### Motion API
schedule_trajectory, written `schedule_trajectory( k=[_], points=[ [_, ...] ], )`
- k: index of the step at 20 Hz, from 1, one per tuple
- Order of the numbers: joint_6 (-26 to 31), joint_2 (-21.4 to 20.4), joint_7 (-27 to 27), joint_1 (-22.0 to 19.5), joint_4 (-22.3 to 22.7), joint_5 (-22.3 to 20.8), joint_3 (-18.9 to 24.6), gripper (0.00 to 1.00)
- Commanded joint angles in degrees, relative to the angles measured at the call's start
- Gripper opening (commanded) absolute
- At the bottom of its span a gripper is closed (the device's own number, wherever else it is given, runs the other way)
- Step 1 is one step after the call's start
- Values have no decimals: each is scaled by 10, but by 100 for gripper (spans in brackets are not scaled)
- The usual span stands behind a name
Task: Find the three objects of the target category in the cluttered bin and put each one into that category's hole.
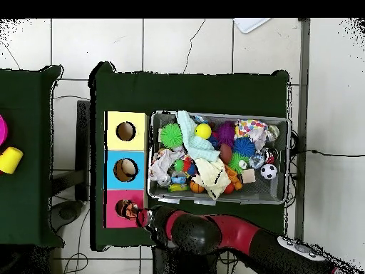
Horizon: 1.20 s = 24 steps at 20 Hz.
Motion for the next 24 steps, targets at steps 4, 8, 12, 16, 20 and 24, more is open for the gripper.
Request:
schedule_trajectory(
  k=[4,8,12,16,20,24],
  points=[
    [-86,44,102,6,-63,18,13,0],
    [-105,51,105,12,-63,18,15,0],
    [-114,60,102,15,-67,18,14,0],
    [-120,69,99,23,-72,18,3,0],
    [-110,67,95,29,-74,19,-10,0],
    [-108,75,88,38,-73,11,-27,0]
  ],
)
